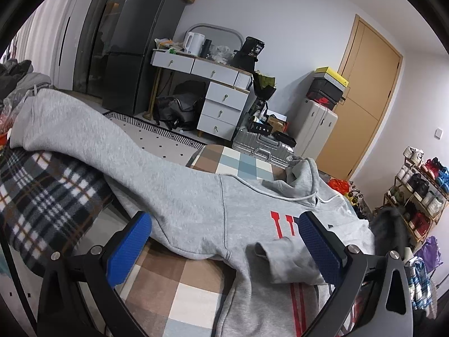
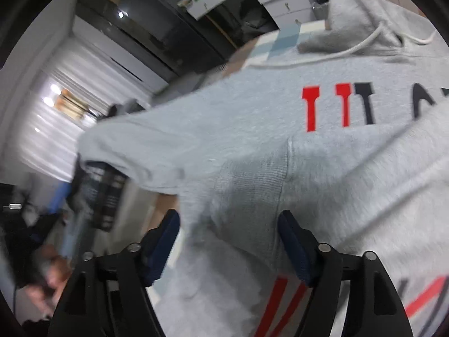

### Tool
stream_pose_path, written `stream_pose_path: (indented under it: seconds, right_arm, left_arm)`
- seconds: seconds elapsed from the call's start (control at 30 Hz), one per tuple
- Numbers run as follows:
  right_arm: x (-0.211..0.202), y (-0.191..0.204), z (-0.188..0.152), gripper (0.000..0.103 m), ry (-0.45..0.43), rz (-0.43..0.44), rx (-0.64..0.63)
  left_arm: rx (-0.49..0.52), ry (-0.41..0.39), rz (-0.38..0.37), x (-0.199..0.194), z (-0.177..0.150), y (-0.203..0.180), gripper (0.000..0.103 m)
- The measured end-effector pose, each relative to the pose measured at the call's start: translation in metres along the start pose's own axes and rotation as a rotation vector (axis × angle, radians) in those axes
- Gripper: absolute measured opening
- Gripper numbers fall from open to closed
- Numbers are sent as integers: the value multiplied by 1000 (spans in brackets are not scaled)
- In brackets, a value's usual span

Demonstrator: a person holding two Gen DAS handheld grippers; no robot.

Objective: Fold large clothes
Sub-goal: 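Lift the sleeve and lay it across the hoodie body with the right gripper, then open the right gripper and withdraw from the folded sleeve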

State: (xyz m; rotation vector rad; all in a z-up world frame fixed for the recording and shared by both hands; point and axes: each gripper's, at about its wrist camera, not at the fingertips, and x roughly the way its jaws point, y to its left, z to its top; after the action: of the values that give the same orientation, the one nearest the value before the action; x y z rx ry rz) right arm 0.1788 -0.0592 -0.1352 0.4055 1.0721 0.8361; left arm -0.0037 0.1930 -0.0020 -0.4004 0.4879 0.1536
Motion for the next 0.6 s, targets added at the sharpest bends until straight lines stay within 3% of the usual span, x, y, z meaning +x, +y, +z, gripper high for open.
stream_pose_path:
  seconds: [0.1, 0.2, 0.33, 0.4, 0.47, 0.6]
  right_arm:
    - [-51, -24, 12, 101, -125, -74, 35]
    - [-93, -69, 26, 103, -215, -240, 125]
    - [-109, -132, 28, 103, -164, -427, 254]
    - [-112, -153, 22, 103, -129, -478, 307]
    - [-112, -173, 9, 103, -84, -454, 371]
    - [-117, -159, -9, 103, -84, -439, 341]
  left_arm:
    - [15, -2, 6, -1, -1, -4, 102]
    - [35, -8, 17, -1, -3, -9, 102]
    - [73, -7, 39, 1, -7, -15, 102]
    - [94, -9, 54, 4, -7, -18, 102]
    - [109, -10, 68, 6, -7, -18, 102]
    - [108, 6, 89, 10, -8, -15, 102]
